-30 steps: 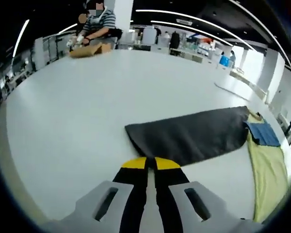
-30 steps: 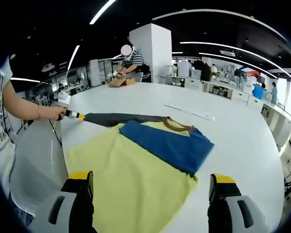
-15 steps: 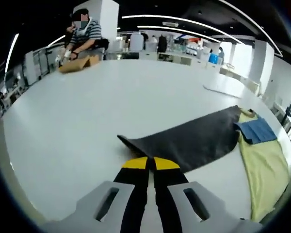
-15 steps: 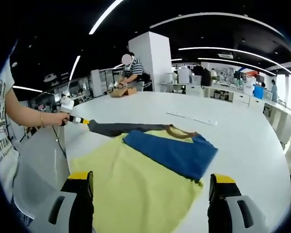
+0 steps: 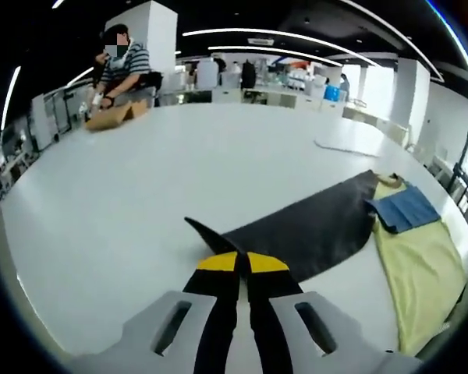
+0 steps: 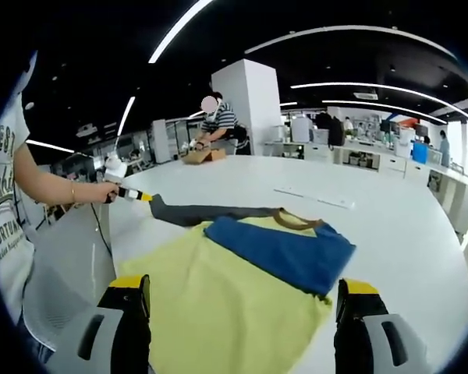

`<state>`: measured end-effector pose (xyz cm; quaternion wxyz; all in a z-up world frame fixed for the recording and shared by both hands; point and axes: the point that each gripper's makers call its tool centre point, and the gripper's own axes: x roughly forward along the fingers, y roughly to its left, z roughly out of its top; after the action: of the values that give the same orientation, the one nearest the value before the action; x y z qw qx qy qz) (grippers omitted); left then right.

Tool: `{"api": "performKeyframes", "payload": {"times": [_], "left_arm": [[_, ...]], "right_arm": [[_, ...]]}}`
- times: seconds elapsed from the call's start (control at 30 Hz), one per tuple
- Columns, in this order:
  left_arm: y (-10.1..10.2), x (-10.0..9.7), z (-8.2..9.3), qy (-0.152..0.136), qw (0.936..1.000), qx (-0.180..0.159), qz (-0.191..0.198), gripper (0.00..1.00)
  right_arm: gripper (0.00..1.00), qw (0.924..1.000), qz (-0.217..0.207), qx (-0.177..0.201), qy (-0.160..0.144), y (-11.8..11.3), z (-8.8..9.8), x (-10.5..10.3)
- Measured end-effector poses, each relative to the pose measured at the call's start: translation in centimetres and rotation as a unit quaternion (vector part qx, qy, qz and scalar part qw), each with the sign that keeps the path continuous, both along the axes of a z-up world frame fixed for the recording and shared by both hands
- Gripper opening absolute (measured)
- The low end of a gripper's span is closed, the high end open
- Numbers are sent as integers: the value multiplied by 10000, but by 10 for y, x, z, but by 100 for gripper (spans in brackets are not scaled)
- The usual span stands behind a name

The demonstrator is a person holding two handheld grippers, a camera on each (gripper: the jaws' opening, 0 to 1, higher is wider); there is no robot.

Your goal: Fold the garment on the visible template until the final outline fits inside the template.

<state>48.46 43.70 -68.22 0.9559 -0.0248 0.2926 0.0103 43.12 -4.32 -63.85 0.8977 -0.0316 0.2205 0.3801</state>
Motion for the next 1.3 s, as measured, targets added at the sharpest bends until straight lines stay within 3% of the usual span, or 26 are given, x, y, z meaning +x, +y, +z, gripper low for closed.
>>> {"api": "performKeyframes", "payload": {"times": [0.43,0.87,1.3], "left_arm": [[-12,22,5,67,9993,188,-330,0],[-45,46,20,9,9960,392,-802,0],[-90,68,32,-100,9931,210,-1148,0]], "right_arm": [[99,10000,32,71,50,2,-6,-4],[99,9999,52,113,103,6,-10,-9],[99,9996,157,174,147,12,-13,-14]]}}
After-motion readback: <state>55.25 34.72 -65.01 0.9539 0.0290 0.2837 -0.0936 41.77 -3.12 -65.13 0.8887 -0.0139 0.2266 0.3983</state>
